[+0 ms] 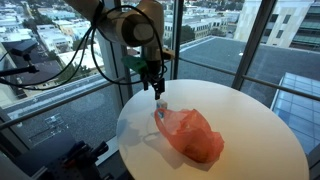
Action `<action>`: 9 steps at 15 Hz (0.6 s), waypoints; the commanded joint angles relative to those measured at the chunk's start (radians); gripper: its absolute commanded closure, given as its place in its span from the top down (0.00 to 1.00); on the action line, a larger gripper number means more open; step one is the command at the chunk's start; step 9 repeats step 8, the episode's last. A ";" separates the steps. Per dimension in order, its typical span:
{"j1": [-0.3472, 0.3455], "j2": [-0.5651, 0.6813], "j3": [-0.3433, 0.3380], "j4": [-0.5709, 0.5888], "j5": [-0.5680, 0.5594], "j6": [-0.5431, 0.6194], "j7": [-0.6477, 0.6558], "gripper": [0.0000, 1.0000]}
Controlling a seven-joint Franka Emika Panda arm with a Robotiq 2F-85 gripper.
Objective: Put the blue and white box on the table
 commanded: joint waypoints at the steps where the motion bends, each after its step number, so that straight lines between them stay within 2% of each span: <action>1: -0.024 -0.037 0.017 0.026 -0.021 -0.101 0.030 1.00; 4: -0.035 -0.037 0.016 0.038 -0.008 -0.123 0.022 1.00; 5: -0.034 -0.031 0.019 0.020 0.000 -0.091 0.000 1.00; 9: -0.035 -0.028 0.021 0.020 0.000 -0.092 -0.001 1.00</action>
